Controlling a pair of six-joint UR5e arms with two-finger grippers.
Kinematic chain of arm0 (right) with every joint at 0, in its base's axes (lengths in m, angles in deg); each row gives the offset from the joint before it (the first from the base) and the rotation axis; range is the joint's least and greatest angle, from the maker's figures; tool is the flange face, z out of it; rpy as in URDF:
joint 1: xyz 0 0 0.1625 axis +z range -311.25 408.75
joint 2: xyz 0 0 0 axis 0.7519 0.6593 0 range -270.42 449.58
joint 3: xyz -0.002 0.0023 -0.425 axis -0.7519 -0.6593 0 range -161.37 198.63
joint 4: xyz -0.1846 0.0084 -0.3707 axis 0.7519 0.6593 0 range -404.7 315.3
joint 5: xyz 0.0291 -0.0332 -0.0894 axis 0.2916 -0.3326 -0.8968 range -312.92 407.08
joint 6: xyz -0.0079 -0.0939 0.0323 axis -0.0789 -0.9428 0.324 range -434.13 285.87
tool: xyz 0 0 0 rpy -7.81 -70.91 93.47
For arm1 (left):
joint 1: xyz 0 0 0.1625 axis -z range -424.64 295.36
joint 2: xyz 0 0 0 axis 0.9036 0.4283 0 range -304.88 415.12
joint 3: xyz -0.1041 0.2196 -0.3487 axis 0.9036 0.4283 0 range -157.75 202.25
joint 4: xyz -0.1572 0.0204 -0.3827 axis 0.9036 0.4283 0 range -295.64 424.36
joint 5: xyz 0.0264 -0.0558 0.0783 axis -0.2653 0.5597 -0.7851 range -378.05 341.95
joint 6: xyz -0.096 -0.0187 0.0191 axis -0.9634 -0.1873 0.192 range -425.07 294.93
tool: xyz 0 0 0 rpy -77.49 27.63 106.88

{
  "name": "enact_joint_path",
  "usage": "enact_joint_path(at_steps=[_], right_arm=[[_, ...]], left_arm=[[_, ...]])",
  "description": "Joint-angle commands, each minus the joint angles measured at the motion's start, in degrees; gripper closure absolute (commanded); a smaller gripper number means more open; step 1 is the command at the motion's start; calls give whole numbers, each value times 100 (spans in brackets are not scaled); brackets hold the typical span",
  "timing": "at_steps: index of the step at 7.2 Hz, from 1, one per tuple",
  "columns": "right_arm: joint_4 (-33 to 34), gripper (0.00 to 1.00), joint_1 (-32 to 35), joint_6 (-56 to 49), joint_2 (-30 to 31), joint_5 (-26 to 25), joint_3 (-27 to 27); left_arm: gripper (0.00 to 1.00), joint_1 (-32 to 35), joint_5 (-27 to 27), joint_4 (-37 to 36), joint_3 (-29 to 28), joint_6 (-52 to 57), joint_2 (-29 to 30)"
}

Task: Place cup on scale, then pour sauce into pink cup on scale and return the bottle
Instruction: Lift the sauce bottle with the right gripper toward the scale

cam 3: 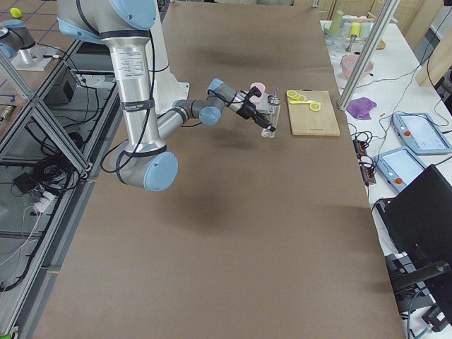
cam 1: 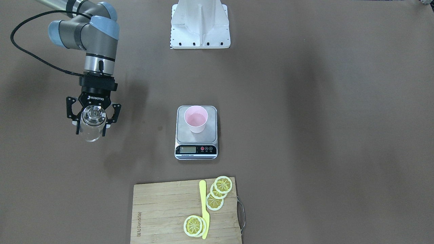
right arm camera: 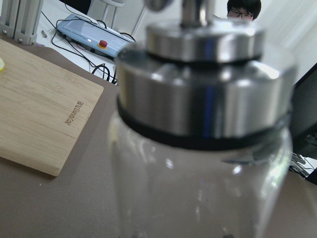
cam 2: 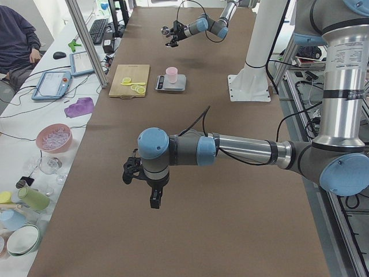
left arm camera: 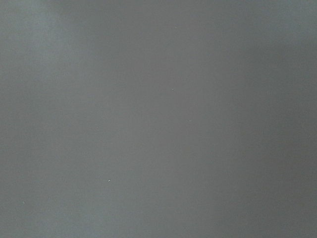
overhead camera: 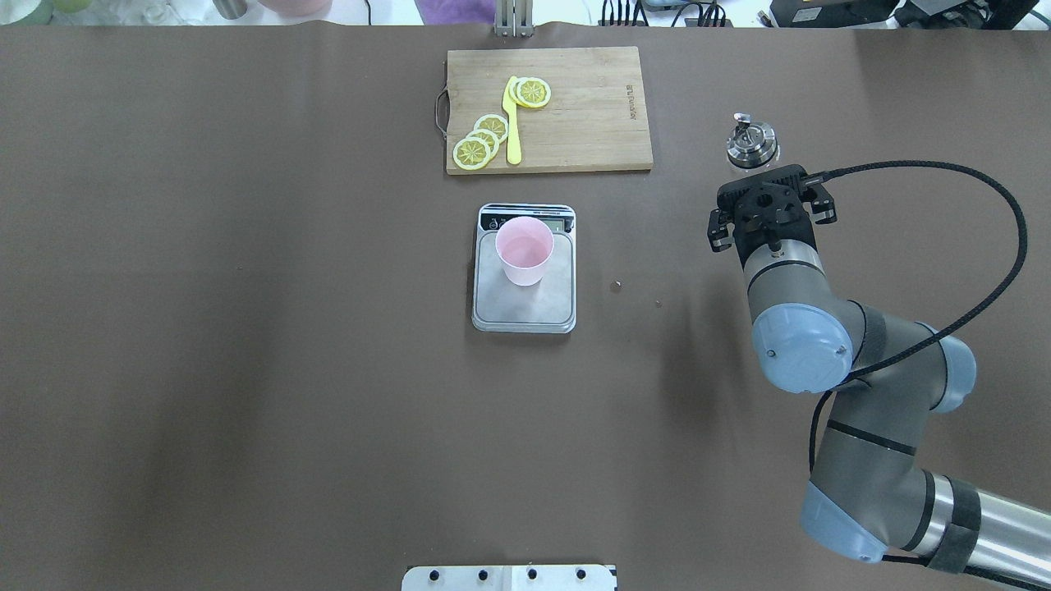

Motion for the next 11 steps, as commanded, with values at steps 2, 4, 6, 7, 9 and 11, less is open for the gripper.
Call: enact_joint_path(at_steps=[2,4,6,7,9,11], right_arm=[[1938,100,-465,132,-320,-294,582],[2720,100,-703,299,-680,-532,546],[3511,100,-880,520,-962,-769,537],[3863,100,-915,599,-1033,-779,503],[4496,100,-950,608,-1287,-788,423],[5155,100,-977,599,-1463,-788,300]], left_arm=[[2,-15,-6,0,-24,25,-85],[2,-15,-6,0,-6,34,-147],[2,-15,-6,0,-15,35,-147],[2,-15,-6,0,-24,43,-147],[2,-15,-6,0,-24,43,-208],[2,-15,-6,0,-24,43,-226]])
